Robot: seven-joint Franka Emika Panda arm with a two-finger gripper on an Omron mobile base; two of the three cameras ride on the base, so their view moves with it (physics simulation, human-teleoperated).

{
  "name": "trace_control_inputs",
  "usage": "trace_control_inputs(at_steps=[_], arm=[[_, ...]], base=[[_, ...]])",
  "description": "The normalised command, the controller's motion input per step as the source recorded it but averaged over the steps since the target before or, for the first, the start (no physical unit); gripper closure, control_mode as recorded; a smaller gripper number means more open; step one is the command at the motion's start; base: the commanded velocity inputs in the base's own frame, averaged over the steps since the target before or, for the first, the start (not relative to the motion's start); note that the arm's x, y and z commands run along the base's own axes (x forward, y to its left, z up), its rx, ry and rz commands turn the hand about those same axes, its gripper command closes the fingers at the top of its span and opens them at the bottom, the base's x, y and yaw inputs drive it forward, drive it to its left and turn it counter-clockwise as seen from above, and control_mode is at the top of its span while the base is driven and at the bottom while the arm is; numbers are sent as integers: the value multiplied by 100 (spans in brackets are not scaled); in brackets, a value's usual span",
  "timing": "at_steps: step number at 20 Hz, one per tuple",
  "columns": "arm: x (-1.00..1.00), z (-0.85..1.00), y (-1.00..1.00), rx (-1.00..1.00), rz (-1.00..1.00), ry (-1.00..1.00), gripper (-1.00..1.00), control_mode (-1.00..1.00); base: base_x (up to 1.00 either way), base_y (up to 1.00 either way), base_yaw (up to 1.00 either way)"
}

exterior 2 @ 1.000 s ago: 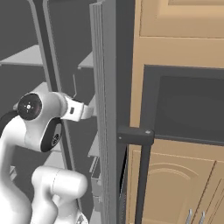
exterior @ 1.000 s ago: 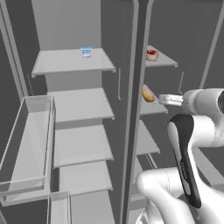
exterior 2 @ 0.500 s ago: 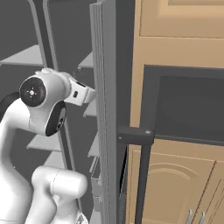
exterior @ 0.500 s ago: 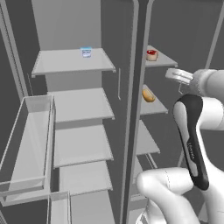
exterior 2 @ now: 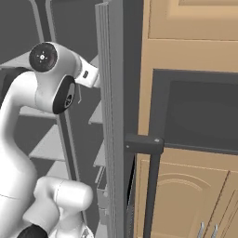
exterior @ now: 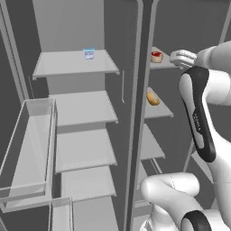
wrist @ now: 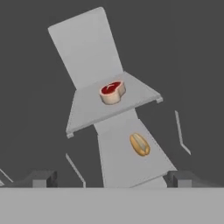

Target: Pick up the frozen steak from the freezer, place it on any shelf in the fridge, and close the fridge and freezer doors when done.

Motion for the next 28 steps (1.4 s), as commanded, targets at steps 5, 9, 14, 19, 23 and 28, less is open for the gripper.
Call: trace_control_inputs(at_steps=[5, 9, 14, 19, 23, 28], arm=[[13, -1, 0, -1, 0, 1, -100, -100], [46, 0, 0, -3, 0, 5, -100, -100], [53, 0, 0, -5, 0, 15, -100, -100], [57, -5, 0, -9, 0, 19, -100, -100], [64, -5, -6, -5, 0, 12, -100, -100], [55, -26, -17, -3, 0, 2, -100, -100]], base=[[0, 0, 0], [0, 0, 0], [0, 0, 0], [0, 0, 0], [0, 0, 0], [0, 0, 0]])
